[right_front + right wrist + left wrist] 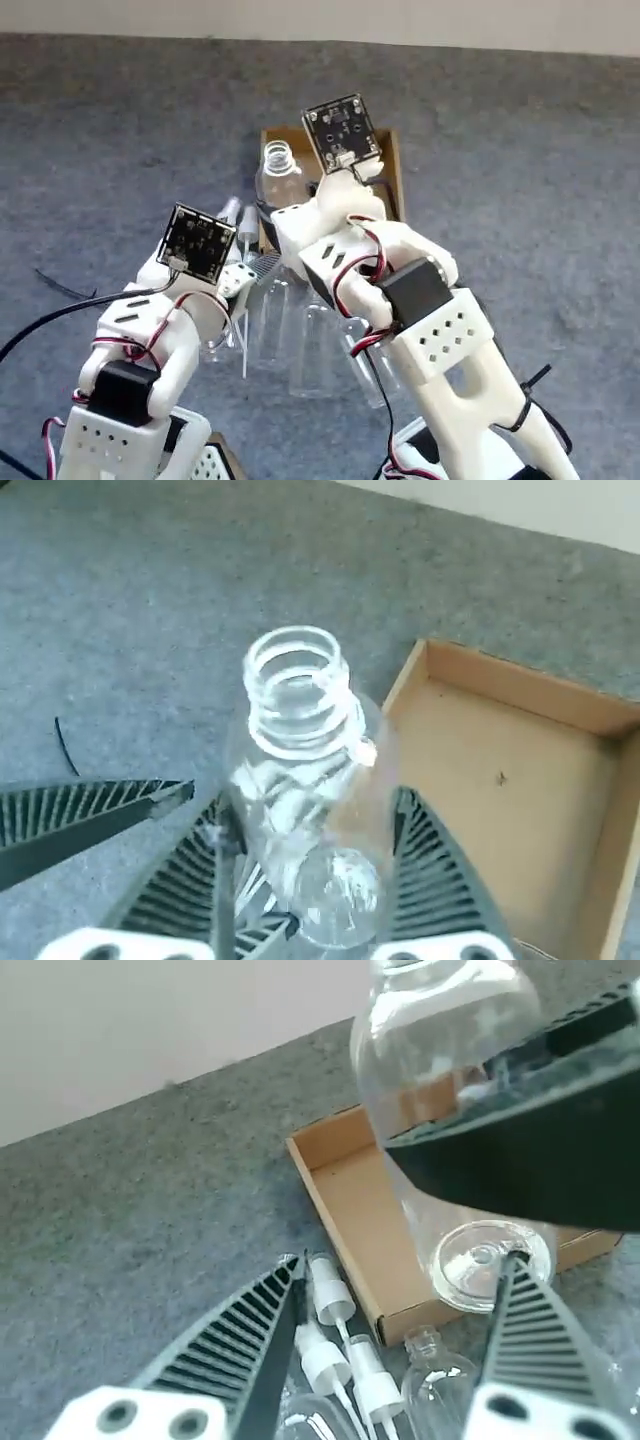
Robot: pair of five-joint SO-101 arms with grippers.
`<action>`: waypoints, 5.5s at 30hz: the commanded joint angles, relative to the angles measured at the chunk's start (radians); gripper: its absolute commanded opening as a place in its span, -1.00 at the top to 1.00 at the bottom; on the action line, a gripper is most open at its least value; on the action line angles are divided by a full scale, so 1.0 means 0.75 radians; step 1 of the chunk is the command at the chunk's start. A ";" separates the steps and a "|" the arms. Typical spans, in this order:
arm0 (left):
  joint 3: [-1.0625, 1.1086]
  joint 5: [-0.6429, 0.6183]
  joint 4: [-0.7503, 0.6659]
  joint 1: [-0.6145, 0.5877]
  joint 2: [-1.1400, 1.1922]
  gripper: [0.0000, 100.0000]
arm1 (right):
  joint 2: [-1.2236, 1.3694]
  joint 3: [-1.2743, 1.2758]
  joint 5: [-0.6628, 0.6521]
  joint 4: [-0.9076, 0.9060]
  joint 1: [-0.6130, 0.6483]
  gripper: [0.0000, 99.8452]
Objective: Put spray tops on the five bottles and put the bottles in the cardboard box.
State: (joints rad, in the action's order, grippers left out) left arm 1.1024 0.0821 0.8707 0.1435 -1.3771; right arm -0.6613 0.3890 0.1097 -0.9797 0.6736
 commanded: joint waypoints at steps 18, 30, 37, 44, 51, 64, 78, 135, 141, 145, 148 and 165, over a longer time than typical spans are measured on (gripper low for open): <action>-0.431 -0.065 0.248 -0.371 0.375 0.53 | 0.253 -0.232 -0.569 -0.394 -0.797 0.99; -1.337 0.288 0.575 -0.533 1.656 0.54 | 0.062 0.109 -0.812 -0.427 -0.778 0.99; -1.613 0.333 0.581 -0.533 2.135 0.54 | -0.066 0.169 -0.802 -0.429 -0.633 0.99; -1.730 0.336 0.581 -0.508 2.360 0.54 | -0.069 0.169 -0.730 -0.429 -0.625 0.99; -1.730 0.336 0.536 -0.457 2.476 0.54 | -0.069 0.169 -0.728 -0.429 -0.625 0.99; -1.734 0.336 0.483 -0.461 2.607 0.80 | -0.069 0.171 -0.728 -0.429 -0.625 0.99; -2.241 0.325 0.831 -0.537 2.603 0.93 | -0.071 0.171 -0.728 -0.429 -0.623 0.99; -1.562 -0.307 0.131 0.453 0.901 0.93 | -0.930 1.118 -0.215 0.461 0.015 0.99; -1.515 -0.307 0.090 0.455 0.903 0.93 | -0.983 1.118 -0.215 0.461 0.013 0.99; -1.449 -0.307 0.088 0.445 0.895 0.93 | -0.995 1.122 -0.211 0.461 0.013 0.99; -1.368 -0.307 0.088 0.445 0.895 0.93 | -0.995 1.118 -0.205 0.461 0.011 0.99; -0.915 -0.299 0.254 0.447 0.637 0.76 | -0.995 1.116 -0.127 0.461 -0.111 0.99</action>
State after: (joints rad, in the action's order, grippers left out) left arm 0.3598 -0.1481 1.0579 0.4733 -0.8032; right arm -1.3963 1.2390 0.0038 -0.6713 0.6122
